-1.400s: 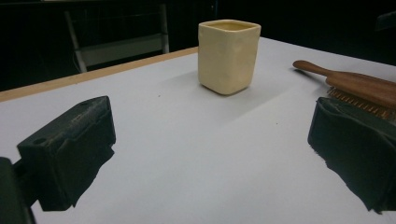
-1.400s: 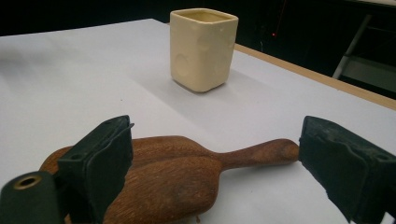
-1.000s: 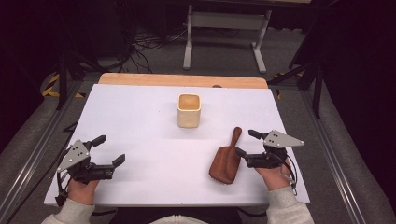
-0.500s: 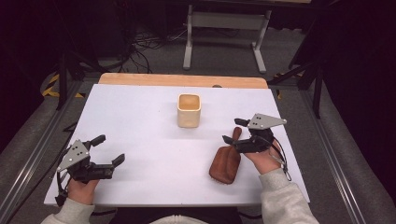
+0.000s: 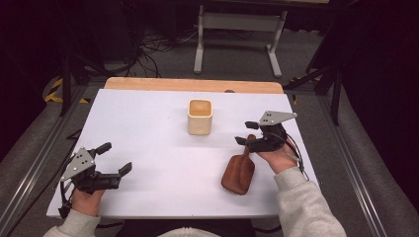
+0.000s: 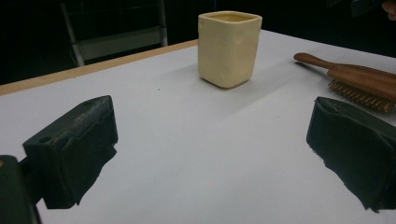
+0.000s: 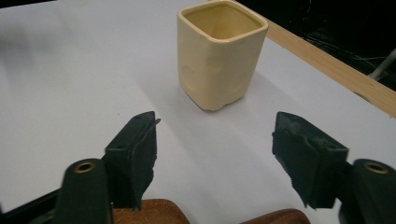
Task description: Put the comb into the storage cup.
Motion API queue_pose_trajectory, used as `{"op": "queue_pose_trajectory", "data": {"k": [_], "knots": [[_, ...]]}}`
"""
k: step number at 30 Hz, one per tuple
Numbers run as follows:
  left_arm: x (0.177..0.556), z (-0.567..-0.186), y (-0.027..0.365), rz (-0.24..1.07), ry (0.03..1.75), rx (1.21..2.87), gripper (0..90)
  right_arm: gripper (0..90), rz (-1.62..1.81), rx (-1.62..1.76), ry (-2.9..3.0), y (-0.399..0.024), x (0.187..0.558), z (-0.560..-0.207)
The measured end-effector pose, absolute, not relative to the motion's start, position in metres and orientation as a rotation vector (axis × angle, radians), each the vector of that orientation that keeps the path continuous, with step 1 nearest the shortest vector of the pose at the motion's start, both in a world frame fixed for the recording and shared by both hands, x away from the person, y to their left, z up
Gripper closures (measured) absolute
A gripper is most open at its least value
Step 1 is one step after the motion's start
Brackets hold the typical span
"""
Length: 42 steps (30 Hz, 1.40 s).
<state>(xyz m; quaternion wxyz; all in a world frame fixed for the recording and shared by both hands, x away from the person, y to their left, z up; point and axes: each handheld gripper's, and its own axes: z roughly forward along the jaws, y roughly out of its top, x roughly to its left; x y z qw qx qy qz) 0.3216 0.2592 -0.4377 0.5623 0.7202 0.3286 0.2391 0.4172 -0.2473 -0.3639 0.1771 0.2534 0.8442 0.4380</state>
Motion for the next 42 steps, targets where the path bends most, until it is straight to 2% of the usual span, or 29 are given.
{"op": "queue_pose_trajectory", "data": {"k": [2,4,8,11,42], "knots": [[0.322,-0.438,0.259,0.567,0.767,1.701,3.0,36.7,1.245,0.721,2.396,-0.248,0.418,-0.363],[0.322,-0.438,0.259,0.569,0.765,1.698,3.0,44.7,1.248,0.727,2.411,-0.248,0.421,-0.363],[0.321,-0.438,0.259,0.567,0.765,1.696,2.9,73.8,1.230,0.747,2.443,-0.250,0.427,-0.363],[0.322,-0.438,0.259,0.572,0.760,1.699,3.0,89.3,1.196,0.751,2.462,-0.249,0.431,-0.362],[0.322,-0.438,0.259,0.574,0.763,1.698,2.8,89.6,0.861,0.829,2.605,-0.244,0.469,-0.387]]}}
